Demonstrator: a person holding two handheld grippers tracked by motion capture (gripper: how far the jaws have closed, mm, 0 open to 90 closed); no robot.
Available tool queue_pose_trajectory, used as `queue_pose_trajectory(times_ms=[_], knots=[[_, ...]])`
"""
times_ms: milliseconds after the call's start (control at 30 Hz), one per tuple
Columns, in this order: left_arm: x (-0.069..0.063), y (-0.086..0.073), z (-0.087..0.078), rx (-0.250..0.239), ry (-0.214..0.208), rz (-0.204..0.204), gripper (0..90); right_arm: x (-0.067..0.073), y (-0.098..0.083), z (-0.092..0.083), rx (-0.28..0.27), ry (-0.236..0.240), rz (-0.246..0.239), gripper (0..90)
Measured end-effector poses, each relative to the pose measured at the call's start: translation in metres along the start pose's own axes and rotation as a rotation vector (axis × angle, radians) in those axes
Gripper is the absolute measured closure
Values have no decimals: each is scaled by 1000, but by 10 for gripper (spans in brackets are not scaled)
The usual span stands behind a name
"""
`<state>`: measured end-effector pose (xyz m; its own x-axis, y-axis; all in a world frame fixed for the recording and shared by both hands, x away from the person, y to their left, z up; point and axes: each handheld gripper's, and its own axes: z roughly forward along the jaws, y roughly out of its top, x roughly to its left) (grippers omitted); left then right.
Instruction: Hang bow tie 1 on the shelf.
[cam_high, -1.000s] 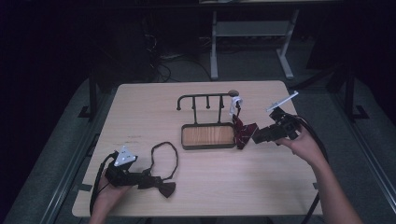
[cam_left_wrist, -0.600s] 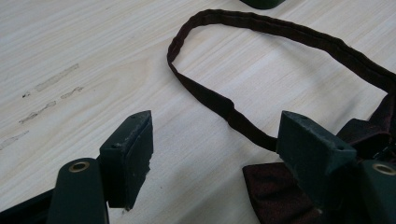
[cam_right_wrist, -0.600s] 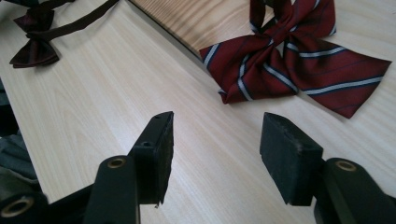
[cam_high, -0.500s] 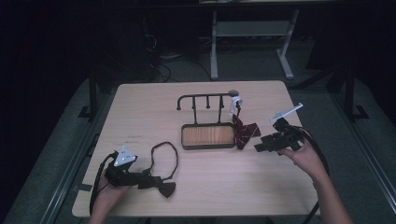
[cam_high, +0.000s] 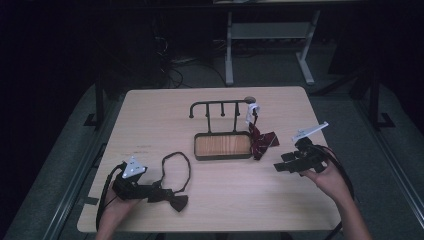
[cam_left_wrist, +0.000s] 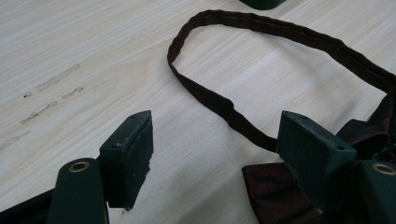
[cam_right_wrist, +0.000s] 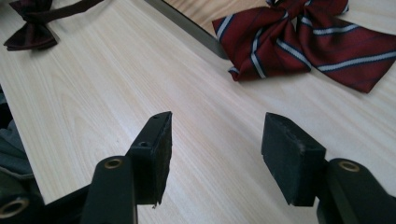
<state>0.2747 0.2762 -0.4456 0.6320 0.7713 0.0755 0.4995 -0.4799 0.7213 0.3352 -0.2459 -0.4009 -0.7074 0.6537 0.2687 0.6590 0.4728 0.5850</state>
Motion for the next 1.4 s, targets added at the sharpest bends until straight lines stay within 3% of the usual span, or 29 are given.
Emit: queue_pose_trajectory(times_ms=[500, 733, 1033, 1400], knots=[[-1, 0, -1, 1, 11, 5, 277, 2, -29, 4, -36, 3, 34, 428], [-1, 1, 1, 3, 8, 9, 277, 5, -38, 6, -37, -16, 27, 424], [0, 1, 0, -1, 10, -2, 277, 4, -48, 8, -83, -21, 45, 423], [-4, 6, 1, -3, 6, 10, 281, 20, -54, 11, -88, -51, 23, 422]])
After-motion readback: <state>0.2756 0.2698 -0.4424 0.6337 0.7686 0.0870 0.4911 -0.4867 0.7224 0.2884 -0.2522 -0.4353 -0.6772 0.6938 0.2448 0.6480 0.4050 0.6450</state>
